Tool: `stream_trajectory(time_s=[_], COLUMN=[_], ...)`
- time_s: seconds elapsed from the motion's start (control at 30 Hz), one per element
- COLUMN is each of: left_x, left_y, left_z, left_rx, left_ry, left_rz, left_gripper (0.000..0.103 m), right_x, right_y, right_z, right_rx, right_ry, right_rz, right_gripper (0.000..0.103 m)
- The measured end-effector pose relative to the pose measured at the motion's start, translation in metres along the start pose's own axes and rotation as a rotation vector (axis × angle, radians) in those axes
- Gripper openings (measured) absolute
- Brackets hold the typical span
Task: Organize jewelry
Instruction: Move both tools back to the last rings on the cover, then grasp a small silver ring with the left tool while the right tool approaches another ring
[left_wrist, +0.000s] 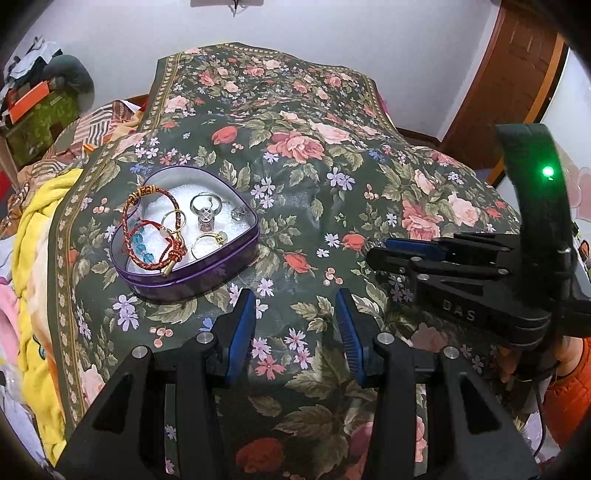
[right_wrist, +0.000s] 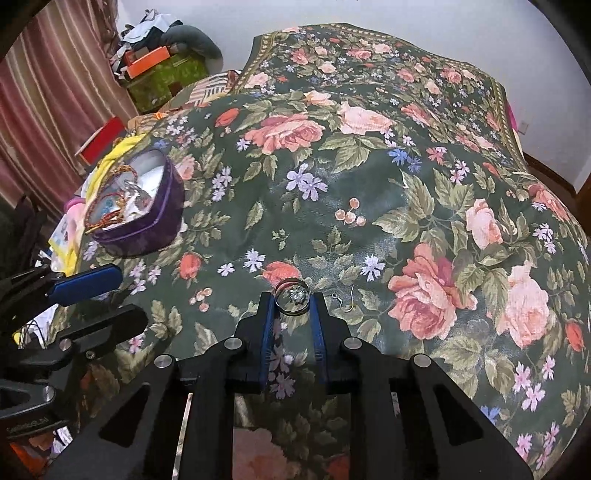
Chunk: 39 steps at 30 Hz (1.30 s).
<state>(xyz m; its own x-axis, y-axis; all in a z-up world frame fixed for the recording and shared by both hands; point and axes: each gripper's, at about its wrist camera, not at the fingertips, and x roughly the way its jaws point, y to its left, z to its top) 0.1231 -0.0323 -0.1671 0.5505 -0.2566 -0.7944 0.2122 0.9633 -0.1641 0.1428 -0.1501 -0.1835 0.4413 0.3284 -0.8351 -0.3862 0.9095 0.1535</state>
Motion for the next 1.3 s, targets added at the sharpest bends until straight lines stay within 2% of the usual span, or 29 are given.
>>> stream_trajectory(time_s=[0.2, 0.43, 0.63, 0.77, 0.9, 1.0, 1.3], left_x=[-0.006, -0.004, 0.015, 0.031, 0.045, 0.056, 0.066], left_y=[-0.004, -0.022, -0.041, -0.061, -0.078, -0.091, -0.102], left_z=[0.001, 0.001, 0.004, 0.007, 0.012, 0.016, 0.022], left_rx=[0.004, 0.04, 0.069, 0.129, 0.173, 0.213, 0.236], left_ry=[-0.004, 0.007, 0.055, 0.086, 0.111, 0.124, 0.132], left_rz=[0.002, -0.019, -0.081, -0.104, -0.161, -0.16, -0.199], left_gripper=[0.044, 0.044, 0.044, 0.044, 0.042, 0.041, 0.041], right_x=[-0.02, -0.032, -0.038, -0.044, -0.048, -0.048, -0.053], right_y=[0.001, -0.011, -0.029, -0.039, -0.043, -0.047, -0.06], right_z=[-0.005, -0.018, -0.029, -0.034, -0.037, -0.039, -0.036], right_rx=[-0.012, -0.007, 0.029, 0.047, 0.036, 0.029, 0.063], right_ry=[-0.039, -0.033, -0.022, -0.026, -0.029, -0.027, -0.033], right_rz=[-0.011, -0.029, -0.042, -0.052, -0.078, -0.086, -0.111], right_gripper=[0.018, 0.018, 0.018, 0.018, 0.018, 0.018, 0.018])
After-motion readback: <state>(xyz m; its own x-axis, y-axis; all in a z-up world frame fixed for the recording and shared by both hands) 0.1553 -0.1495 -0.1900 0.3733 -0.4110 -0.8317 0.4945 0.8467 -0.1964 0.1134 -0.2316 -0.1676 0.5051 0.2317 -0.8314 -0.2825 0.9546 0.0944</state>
